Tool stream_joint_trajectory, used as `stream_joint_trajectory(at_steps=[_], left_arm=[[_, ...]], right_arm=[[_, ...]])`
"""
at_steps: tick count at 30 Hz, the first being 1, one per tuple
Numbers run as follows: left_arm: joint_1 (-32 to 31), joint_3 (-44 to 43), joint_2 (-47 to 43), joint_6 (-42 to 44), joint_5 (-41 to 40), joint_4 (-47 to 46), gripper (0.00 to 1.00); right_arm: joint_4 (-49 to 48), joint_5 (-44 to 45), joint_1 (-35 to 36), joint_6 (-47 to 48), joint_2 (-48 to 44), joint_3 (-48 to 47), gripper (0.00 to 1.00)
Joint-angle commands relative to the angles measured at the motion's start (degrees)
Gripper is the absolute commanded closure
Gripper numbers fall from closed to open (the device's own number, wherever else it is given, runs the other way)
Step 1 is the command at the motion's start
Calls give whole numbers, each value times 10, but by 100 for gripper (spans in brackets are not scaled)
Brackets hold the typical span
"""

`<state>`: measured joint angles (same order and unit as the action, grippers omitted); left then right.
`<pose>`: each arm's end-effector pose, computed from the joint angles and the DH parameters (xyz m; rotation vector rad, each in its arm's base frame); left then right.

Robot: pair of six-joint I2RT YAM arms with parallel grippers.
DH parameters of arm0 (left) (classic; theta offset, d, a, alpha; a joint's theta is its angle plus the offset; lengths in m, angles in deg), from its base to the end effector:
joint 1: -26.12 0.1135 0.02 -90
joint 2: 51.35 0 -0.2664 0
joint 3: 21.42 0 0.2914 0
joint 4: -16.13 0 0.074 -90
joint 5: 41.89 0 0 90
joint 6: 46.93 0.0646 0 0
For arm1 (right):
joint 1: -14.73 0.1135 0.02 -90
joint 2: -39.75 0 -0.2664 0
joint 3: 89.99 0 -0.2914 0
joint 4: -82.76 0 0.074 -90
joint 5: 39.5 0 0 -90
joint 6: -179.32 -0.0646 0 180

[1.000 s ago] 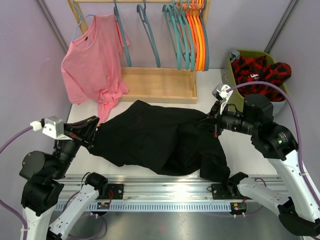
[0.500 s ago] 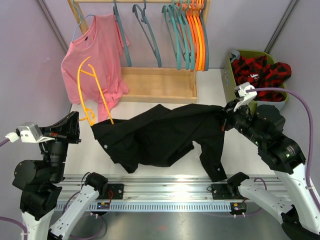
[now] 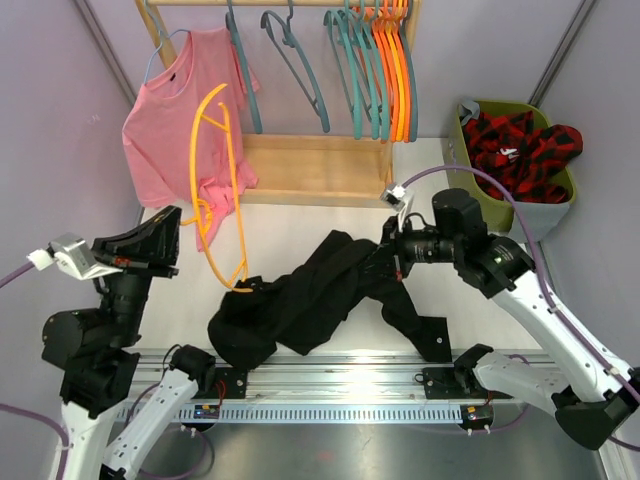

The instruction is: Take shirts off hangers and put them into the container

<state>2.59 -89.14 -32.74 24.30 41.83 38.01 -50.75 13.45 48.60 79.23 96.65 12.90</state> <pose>0.0772 -0.0259 0.4820 -0.0538 1.1164 -0.6015 0.1947 0.1775 0.3817 -0.8495 1.9396 1.1263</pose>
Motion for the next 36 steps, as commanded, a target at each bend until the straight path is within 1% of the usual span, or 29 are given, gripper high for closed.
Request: stream_joint_trajectory(at_steps=[1, 2, 4, 5, 6, 7, 8, 9, 10, 11, 12, 13, 14, 15, 16, 19, 20, 21, 23, 24, 25, 27, 30, 32, 36], left_arm=[[2, 26, 25, -52, 86, -147, 100], [2, 32, 29, -61, 95, -163, 100], [2, 33, 52, -78, 153, -189, 100], [2, 22, 65, -76, 187, -187, 100], [2, 10, 82, -74, 226, -181, 100], [2, -18, 111, -74, 319, -167, 100], [2, -30, 126, -71, 365, -160, 100], [2, -42, 136, -64, 439, -150, 100], [2, -65, 144, -52, 473, -119, 100], [2, -75, 156, -38, 503, -102, 100], [2, -88, 159, -3, 547, -69, 100], [2, -104, 163, 16, 566, -14, 100], [3, -114, 172, 34, 580, 14, 100], [4, -122, 179, 67, 613, 40, 100], [6, -127, 185, 79, 633, 85, 100], [23, -139, 212, 111, 695, 135, 100], [43, -130, 218, 109, 720, 133, 100], [56, -123, 229, 95, 771, 124, 100], [83, -103, 242, 52, 834, 42, 100], [83, -81, 246, -6, 854, 2, 100], [84, -80, 258, -18, 858, -38, 100], [84, -90, 273, -19, 874, -41, 100], [83, -102, 302, -23, 901, -44, 100], [81, -109, 319, -26, 905, -39, 100], [73, -111, 326, -30, 911, -41, 100]], right_arm=[[29, -65, 37, 28, 7, -25, 100], [64, -54, 51, 44, 14, -37, 100], [88, 7, 61, 48, 32, -45, 100], [114, 26, 63, 55, 36, -54, 68], [124, 82, 64, 55, 43, -60, 39], [136, 114, 64, 53, 42, -65, 16], [141, 136, 64, 54, 37, -73, 1], [140, 177, 64, 54, 18, -75, 1], [130, 202, 64, 48, 4, -81, 1], [123, 221, 64, 47, -30, -81, 1], [117, 260, 64, 49, -49, -82, 1], [106, 283, 63, 47, -65, -89, 0], [107, 300, 64, 52, -91, -96, 1], [110, 312, 64, 59, -98, -105, 1], [123, 312, 64, 67, -102, -127, 1], [159, 275, 64, 80, -102, -174, 0], [164, 262, 64, 83, -106, -181, 0], [167, 235, 64, 88, -106, -186, 1], [165, 205, 63, 89, -110, -191, 1], [160, 160, 63, 89, -112, -191, 1], [152, 138, 64, 86, -112, -188, 1], [140, 82, 64, 81, -108, -182, 0], [115, 41, 64, 72, -99, -164, 1], [112, 32, 64, 74, -88, -160, 1], [103, 10, 64, 82, -72, -154, 1]])
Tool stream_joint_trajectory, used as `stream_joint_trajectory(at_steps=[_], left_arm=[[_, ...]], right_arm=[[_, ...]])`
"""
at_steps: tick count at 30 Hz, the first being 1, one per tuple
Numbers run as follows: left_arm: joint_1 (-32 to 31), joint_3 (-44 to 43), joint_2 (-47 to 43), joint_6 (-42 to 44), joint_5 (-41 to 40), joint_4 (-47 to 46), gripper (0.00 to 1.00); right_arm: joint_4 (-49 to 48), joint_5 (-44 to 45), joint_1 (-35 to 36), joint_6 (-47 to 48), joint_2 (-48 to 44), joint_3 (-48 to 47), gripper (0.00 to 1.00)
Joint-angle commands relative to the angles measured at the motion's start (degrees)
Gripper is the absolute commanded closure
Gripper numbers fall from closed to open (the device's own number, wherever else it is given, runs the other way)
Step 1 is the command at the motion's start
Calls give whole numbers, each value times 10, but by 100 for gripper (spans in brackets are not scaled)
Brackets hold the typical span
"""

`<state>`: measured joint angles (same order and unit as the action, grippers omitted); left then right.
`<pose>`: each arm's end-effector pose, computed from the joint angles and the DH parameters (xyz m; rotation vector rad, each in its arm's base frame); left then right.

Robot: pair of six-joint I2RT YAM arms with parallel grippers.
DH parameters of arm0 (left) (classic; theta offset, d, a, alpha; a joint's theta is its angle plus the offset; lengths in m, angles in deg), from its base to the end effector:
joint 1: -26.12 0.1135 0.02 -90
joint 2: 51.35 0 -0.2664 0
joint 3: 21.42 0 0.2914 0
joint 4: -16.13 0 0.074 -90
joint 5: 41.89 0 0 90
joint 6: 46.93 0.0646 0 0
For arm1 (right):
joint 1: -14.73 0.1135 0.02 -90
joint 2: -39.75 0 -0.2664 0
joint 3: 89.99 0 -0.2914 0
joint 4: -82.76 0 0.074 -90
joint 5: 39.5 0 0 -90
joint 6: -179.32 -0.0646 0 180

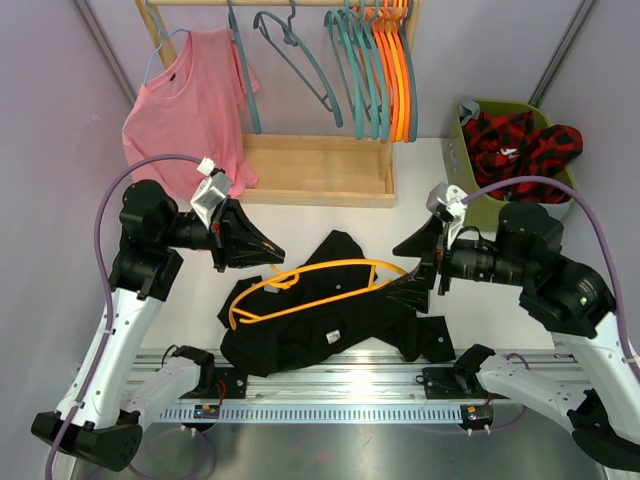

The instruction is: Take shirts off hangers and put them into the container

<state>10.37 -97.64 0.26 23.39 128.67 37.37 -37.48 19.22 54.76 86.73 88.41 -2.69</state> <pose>0.1790 -0.1167 0.4486 1.1472 1.3679 -1.5004 0.1146 0.1401 0.4811 -0.9843 1.6584 1.0113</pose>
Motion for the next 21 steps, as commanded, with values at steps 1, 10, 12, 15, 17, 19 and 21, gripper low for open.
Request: stream_joint_trajectory(at_steps=[1, 10, 12, 15, 17, 19, 21], left_arm=[[-6, -25, -4, -22, 43, -34, 100], [-10, -31, 7, -30, 30, -39, 100], [-10, -36, 10, -32, 27, -41, 100], [-10, -42, 17, -37, 22, -49, 100], [-10, -43, 22, -41, 19, -51, 100], [-10, -45, 23, -43, 9, -53, 100], [-10, -46, 22, -44, -6, -51, 82]], right_arm=[[-36, -50, 1, 7, 15, 6, 1], [-111, -114, 3, -36, 51, 58, 15], [-110, -120, 5, -40, 58, 60, 21], [-102, -126, 7, -43, 61, 62, 51], [-95, -119, 7, -44, 61, 60, 92], [-95, -114, 7, -44, 57, 62, 100], [-95, -109, 7, -44, 52, 61, 100]])
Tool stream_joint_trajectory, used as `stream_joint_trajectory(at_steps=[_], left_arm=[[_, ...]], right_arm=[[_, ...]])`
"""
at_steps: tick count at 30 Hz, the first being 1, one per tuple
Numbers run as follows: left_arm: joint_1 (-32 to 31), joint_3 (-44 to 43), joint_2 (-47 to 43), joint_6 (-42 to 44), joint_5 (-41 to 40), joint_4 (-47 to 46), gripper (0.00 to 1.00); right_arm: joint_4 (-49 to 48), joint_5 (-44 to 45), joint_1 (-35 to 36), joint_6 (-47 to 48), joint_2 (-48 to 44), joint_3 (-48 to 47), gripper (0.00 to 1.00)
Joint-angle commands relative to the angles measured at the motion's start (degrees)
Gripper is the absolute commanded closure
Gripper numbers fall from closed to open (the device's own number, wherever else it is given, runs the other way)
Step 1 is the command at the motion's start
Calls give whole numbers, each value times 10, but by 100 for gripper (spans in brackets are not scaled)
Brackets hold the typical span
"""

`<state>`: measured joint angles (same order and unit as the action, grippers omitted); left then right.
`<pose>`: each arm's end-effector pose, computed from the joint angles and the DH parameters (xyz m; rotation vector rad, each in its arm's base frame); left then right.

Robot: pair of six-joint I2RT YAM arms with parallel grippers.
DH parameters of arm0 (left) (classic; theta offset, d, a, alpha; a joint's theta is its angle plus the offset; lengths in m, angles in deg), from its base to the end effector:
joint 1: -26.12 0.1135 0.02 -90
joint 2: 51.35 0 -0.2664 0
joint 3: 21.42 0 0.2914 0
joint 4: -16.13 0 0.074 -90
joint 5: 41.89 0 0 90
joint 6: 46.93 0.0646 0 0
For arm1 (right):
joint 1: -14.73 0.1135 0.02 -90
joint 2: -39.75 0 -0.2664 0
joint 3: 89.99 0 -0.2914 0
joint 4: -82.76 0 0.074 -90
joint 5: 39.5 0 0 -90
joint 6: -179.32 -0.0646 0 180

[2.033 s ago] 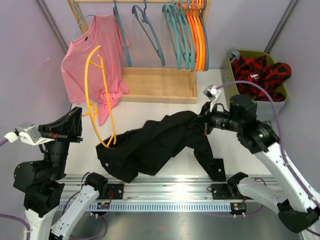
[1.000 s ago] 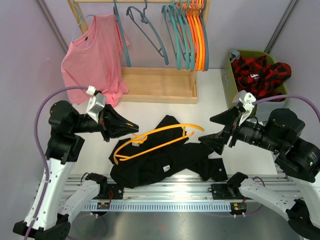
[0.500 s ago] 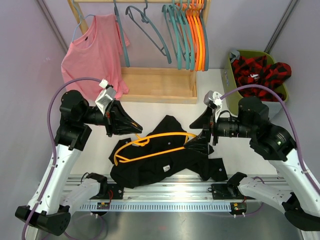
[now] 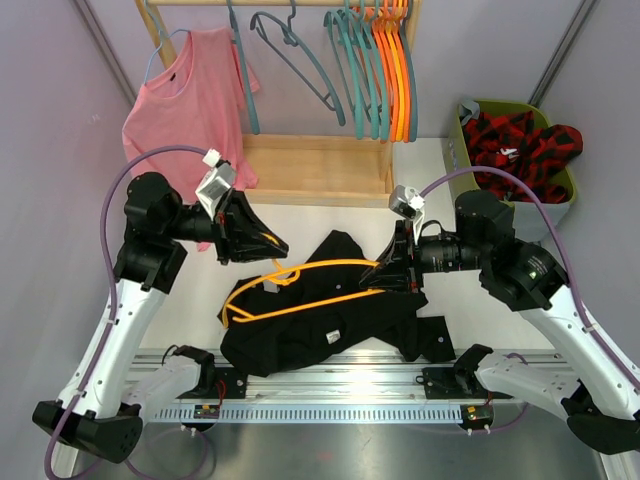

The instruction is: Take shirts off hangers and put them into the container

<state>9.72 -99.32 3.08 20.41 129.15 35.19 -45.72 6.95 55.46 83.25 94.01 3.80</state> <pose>0.1893 -0.1222 0.4527 1.1446 1.3845 -1.5398 0.1418 0.1809 0.4435 -1.1032 1.6938 1.2586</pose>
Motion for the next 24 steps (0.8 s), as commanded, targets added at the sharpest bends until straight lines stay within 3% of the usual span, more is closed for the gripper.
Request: stream_joint_trajectory(at_steps=[1, 2, 3, 4, 5, 6, 8, 9, 10, 12, 14, 19, 24], left_arm=[[-2, -31, -7, -13, -20, -24, 66], [-2, -33, -12, 0, -31, -17, 53], [-2, -38, -14, 13, -61, 14, 29], [-2, -47, -19, 30, -97, 42, 15], [-2, -68, -25, 68, -151, 75, 6], [-2, -77, -37, 76, -270, 121, 1], [-2, -83, -58, 81, -372, 136, 1], [-3, -80, -86, 75, -490, 143, 1], [-3, -75, -100, 69, -536, 141, 1], [-3, -54, -142, 67, -658, 136, 1], [-2, -36, -165, 64, -728, 143, 1], [-3, -5, -224, 54, -797, 186, 1], [-3, 40, -267, 37, -807, 224, 1]], right_arm=[[-11, 14, 0, -10, -5, -6, 100], [-11, 14, 0, -9, -6, -6, 100], [-9, 14, 0, -9, -6, -8, 100], [-4, 14, 0, -6, -6, -11, 100], [-4, 19, 0, -5, -6, -12, 100], [-2, 23, 0, -4, -6, -13, 100], [4, 40, 1, -1, -5, -16, 100], [6, 51, 1, 1, -6, -17, 100], [7, 66, 0, 0, -6, -20, 100], [-1, 157, 0, -10, -6, -27, 100], [-13, 293, 1, -16, -8, -28, 100], [-107, 475, 1, -25, -8, -19, 100], [-208, 522, -1, -27, 34, -47, 100]])
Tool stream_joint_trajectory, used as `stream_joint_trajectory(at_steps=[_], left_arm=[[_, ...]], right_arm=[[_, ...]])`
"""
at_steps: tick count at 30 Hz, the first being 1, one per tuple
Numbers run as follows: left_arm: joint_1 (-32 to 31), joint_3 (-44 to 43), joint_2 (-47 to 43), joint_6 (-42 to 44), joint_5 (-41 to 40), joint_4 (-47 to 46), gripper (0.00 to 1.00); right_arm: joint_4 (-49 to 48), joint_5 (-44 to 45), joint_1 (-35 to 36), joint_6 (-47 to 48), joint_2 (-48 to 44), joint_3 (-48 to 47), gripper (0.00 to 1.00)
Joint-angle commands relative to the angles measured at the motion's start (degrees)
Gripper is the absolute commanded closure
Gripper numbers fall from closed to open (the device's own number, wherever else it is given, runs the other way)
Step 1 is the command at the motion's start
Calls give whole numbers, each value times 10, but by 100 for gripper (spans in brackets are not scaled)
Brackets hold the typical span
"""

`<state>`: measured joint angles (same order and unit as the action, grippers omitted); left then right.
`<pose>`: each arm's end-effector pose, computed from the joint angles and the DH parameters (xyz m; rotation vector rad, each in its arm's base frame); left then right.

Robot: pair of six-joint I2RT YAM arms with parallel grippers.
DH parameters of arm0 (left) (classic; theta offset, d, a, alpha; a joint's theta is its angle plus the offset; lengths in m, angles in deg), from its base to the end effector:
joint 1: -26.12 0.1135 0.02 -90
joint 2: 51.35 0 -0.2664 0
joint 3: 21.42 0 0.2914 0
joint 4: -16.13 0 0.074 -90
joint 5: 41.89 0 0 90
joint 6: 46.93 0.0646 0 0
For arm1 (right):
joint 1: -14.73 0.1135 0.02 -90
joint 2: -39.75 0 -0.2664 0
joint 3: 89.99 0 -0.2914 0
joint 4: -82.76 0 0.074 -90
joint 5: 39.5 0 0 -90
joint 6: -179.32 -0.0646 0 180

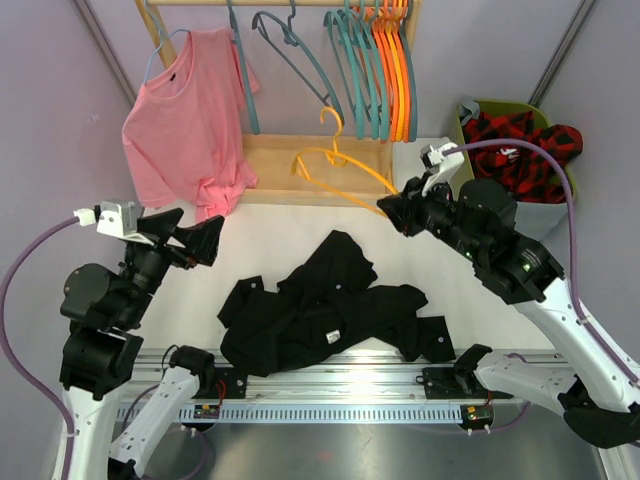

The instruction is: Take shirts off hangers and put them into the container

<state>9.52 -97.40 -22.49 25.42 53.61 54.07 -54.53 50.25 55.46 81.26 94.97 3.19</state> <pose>0.1147 -0.0406 0.4777 0.0677 1.4332 -0.5612 0.1910 0.1648 0.4583 -0.5112 1.7328 0.6175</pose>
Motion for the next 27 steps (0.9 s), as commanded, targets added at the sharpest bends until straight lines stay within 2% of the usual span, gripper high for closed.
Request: stream_joint_trajectory(at_steps=[1, 6, 11, 14, 22, 27], left_arm=[[-1, 33, -25, -19, -52, 41, 1], [-1, 64, -58, -29, -52, 51, 1], [0, 78, -64, -35, -48, 57, 1], [0, 93, -71, -41, -41, 51, 1], [0, 122, -84, -52, -33, 55, 1], [0, 122, -93, -51, -32, 58, 1]], right_arm=[[-131, 89, 0, -8, 49, -49, 100], [-214, 80, 0, -13, 131, -104, 100], [-322, 108, 0, -6, 219, -162, 100], [-352, 100, 1, -7, 268, -207, 100], [-332, 97, 8, 13, 422, -379, 100], [-232, 149, 18, 33, 549, -569, 100]])
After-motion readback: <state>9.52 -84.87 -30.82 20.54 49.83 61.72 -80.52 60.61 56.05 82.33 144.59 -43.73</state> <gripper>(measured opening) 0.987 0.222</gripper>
